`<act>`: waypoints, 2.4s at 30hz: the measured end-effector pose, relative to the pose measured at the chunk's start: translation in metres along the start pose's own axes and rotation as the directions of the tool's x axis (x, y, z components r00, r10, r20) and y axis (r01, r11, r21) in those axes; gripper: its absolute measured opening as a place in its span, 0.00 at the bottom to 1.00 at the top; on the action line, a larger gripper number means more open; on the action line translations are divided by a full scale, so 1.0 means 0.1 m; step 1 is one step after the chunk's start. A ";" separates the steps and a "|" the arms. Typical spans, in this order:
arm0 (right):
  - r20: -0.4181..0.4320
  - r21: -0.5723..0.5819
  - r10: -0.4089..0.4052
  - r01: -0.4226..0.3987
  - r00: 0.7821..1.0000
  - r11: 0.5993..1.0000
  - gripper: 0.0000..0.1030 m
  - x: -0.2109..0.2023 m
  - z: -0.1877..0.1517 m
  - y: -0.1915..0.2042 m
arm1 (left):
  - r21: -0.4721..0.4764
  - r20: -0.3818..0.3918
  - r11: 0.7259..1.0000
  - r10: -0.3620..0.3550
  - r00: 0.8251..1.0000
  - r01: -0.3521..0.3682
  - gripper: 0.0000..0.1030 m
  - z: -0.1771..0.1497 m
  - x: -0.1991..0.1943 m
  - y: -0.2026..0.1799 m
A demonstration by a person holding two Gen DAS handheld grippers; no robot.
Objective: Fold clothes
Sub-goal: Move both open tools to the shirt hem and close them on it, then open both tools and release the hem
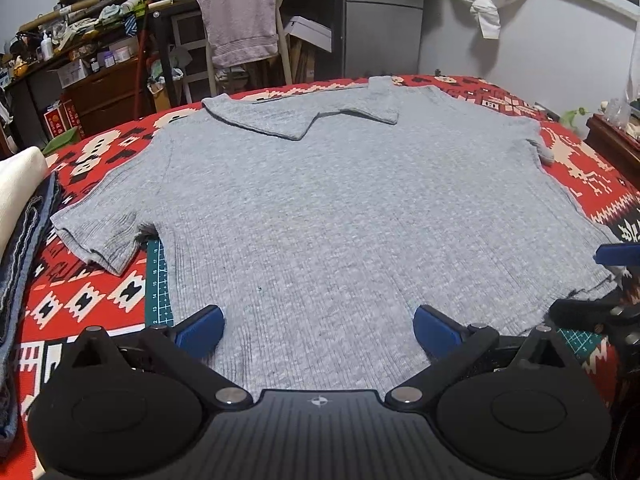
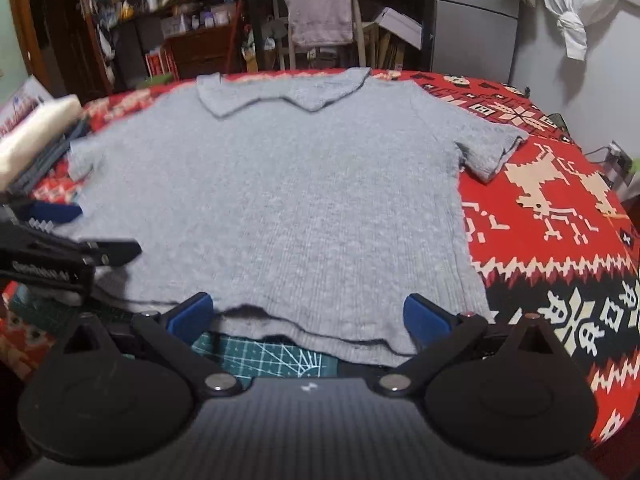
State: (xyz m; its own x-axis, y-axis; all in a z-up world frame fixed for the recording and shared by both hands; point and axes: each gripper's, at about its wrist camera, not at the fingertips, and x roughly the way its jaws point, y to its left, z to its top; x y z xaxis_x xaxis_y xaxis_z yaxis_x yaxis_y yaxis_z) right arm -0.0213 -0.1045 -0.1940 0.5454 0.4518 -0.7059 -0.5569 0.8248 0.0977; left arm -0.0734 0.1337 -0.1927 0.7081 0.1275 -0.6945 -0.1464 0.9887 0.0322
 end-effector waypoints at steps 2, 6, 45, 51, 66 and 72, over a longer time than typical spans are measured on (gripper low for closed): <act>0.045 0.012 0.022 -0.022 0.999 1.000 1.00 -0.08 0.02 -0.03 | 0.004 0.010 1.000 -0.001 1.000 0.001 0.97 0.01 -0.04 0.00; 0.034 -0.003 0.033 -0.033 0.999 0.999 0.99 -0.05 0.10 -0.01 | 0.016 0.035 0.999 -0.049 0.998 0.049 0.97 0.03 -0.17 -0.03; 0.013 -0.113 -0.028 0.030 1.000 0.993 0.78 0.06 0.32 -0.15 | -0.048 -0.029 0.995 -0.089 0.996 0.088 0.63 0.04 -0.15 0.07; 0.005 -0.130 -0.032 0.032 0.999 0.991 0.99 0.26 0.16 -0.11 | 0.004 -0.047 0.998 -0.066 0.997 0.066 0.75 -0.03 -0.01 0.05; 0.049 -0.084 -0.021 0.025 0.999 0.996 1.00 0.29 0.07 -0.17 | 0.004 -0.070 0.999 -0.033 0.997 0.033 1.00 -0.05 0.07 0.01; 0.062 -0.082 -0.027 0.032 0.998 0.996 1.00 0.29 0.06 -0.16 | 0.011 -0.069 0.999 -0.035 0.997 0.036 1.00 -0.05 0.07 0.01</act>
State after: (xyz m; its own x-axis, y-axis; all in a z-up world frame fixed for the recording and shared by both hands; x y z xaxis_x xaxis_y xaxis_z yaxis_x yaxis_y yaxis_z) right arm 0.0070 -0.1024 -0.2115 0.5979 0.4499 -0.6634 -0.5886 0.8082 0.0176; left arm -0.0716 0.1350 -0.2013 0.6632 0.0867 -0.7434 -0.1134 0.9934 0.0147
